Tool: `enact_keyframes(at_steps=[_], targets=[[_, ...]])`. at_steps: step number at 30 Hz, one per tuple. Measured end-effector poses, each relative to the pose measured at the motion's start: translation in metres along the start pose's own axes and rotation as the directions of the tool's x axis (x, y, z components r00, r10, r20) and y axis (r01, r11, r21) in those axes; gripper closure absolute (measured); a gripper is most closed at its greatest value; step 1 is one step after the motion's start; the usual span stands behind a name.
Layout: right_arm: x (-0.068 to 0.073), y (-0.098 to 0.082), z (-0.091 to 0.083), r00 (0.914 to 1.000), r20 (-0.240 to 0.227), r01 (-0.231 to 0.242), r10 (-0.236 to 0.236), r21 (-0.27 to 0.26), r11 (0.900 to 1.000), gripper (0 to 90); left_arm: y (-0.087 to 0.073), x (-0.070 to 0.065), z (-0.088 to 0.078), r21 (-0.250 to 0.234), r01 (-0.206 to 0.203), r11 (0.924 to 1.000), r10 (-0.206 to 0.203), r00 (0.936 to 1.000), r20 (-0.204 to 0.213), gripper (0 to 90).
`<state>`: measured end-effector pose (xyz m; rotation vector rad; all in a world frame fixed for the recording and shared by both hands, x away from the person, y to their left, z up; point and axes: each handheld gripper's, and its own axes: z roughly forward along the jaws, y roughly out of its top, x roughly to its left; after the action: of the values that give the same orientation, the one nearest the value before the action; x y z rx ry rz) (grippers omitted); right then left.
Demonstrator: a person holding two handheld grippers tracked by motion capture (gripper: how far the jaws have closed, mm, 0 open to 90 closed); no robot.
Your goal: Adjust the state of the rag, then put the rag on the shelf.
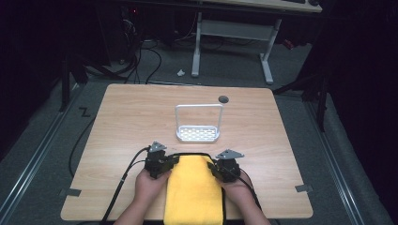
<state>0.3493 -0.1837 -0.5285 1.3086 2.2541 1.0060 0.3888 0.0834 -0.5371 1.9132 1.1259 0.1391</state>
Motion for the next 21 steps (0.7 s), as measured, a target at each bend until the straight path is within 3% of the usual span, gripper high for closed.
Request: enact_keyframes(at_steps=[9, 21], targets=[[0.005, -0.001, -0.003, 0.9994, 0.023, 0.026, -0.025, -0.047, 0.999, 77.4, -0.001, 0.001, -0.004, -0.031, 0.018, 0.9994, -0.018, 0.9998, -0.001, 79.6], [0.016, 0.003, -0.023, 0.9960, 0.067, 0.070, -0.060, -0.154, 0.986, 77.3, 0.004, -0.005, -0.022, -0.113, -0.013, 0.9935, 0.014, 0.9999, 0.006, 81.9]])
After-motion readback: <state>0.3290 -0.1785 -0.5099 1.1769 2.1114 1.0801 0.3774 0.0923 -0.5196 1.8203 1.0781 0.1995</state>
